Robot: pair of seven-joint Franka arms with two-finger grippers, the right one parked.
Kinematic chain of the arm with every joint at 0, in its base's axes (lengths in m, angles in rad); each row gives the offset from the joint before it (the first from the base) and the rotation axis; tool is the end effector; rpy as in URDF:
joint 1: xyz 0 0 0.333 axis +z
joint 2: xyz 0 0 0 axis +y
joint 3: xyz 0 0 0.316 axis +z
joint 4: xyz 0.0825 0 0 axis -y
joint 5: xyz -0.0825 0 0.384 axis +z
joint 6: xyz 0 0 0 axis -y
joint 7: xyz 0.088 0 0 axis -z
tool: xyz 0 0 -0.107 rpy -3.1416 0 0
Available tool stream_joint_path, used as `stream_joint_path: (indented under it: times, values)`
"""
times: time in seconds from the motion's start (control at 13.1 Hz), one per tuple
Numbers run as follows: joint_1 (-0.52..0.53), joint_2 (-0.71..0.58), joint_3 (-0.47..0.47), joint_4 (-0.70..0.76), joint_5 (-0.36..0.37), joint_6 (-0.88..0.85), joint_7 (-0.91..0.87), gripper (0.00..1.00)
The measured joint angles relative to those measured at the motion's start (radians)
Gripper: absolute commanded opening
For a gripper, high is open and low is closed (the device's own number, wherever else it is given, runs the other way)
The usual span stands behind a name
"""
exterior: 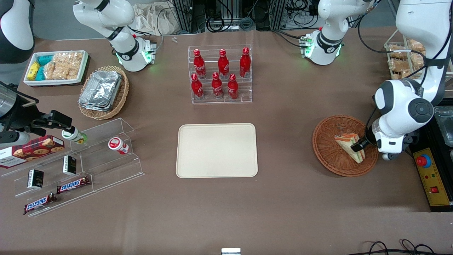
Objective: Place sandwich from basket to tray
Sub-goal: 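Close the left gripper on the wrapped sandwich, then lift the sandwich out of the basket with the left gripper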
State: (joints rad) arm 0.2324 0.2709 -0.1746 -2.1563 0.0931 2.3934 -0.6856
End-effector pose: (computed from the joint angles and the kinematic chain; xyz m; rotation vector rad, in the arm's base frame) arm 0.5615 0.0339 0.2717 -2.9393 -1.0394 0.0343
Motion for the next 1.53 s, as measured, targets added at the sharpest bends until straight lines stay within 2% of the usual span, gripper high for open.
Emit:
stream_joint_path:
  times: [0.38,0.46,0.53,0.61,0.69,1.22,1.37,1.53]
  values:
    - [-0.005,0.019,-0.006,-0.011,0.0,0.009,-0.033,0.98]
    - [-0.005,0.025,-0.007,-0.014,0.0,0.014,-0.035,0.77]
    - [-0.005,0.034,-0.007,-0.015,0.0,0.022,-0.035,0.42]
    - [-0.005,0.042,-0.007,-0.015,0.0,0.032,-0.037,0.16]
    - [-0.005,0.047,-0.007,-0.015,0.0,0.04,-0.043,0.02]
    - [-0.021,0.046,-0.015,0.029,0.0,0.049,-0.084,0.0]
    - [-0.021,0.028,-0.015,0.097,0.0,-0.055,-0.082,0.0]
    - [-0.021,0.007,-0.022,0.232,0.0,-0.271,-0.065,0.0]
